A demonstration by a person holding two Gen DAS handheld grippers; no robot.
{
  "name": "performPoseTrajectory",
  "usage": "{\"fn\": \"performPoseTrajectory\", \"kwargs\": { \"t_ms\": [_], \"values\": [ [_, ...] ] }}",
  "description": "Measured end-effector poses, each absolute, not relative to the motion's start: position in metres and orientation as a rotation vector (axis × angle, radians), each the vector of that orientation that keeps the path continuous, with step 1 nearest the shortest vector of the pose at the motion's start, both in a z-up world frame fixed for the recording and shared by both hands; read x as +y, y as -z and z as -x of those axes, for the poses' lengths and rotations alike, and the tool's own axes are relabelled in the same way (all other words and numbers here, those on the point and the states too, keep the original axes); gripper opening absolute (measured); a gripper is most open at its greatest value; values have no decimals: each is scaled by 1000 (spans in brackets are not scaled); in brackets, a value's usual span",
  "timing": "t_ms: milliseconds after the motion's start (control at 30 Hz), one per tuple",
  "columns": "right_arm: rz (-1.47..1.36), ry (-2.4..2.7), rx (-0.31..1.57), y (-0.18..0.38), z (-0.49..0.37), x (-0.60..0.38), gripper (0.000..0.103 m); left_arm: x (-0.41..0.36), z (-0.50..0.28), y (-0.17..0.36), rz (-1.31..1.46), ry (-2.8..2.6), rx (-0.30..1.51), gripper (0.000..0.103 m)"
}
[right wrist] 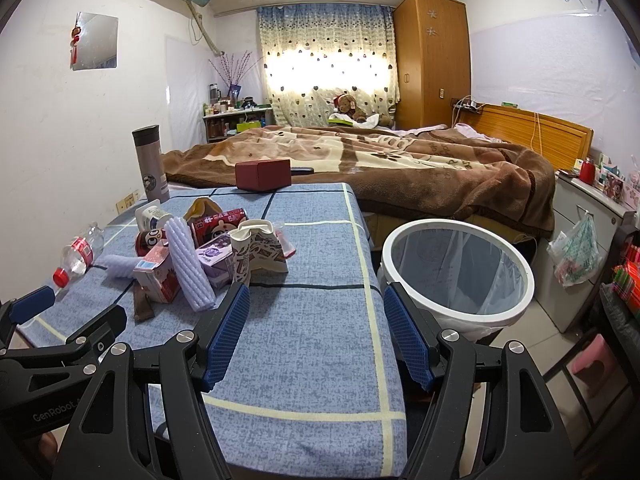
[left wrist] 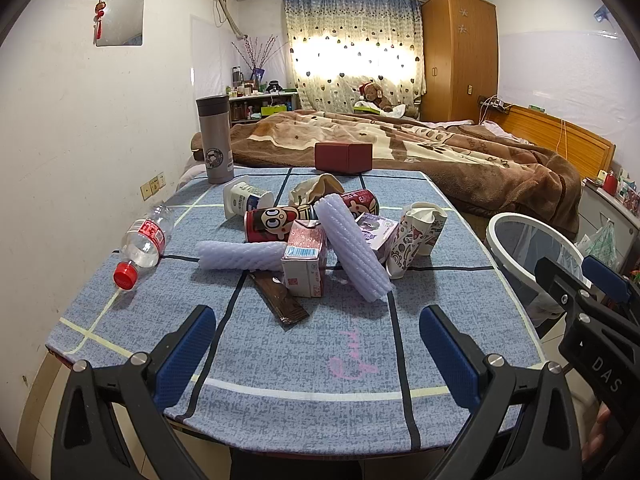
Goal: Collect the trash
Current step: 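Grasp the clear plastic bottle with the left tool while the right tool grasps a crumpled paper cup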
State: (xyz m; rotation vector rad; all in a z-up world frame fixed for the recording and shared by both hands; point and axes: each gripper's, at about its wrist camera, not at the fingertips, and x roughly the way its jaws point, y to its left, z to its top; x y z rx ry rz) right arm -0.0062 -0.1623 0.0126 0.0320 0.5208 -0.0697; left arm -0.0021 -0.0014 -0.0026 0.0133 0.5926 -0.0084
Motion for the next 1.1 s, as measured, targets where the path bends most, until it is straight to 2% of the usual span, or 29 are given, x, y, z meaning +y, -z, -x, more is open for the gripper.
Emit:
{"fn": "performPoseTrajectory", "kwargs": {
  "t_ms": [333, 633, 833, 1100],
  "values": [
    [-54, 8, 536, -5, -7, -164, 71, 12, -12, 7, 3, 11, 627, 103],
    [-90, -74, 549, 4, -44, -159, 71, 65, -48, 9, 4, -115, 655, 103],
    [-144, -145, 631, 13, -70, -152, 71, 100, -69, 12, -4, -173, 679, 103],
    [-151, -95, 685, 24, -96, -133, 71, 165, -96, 12, 101, -207, 669, 103]
  ]
}}
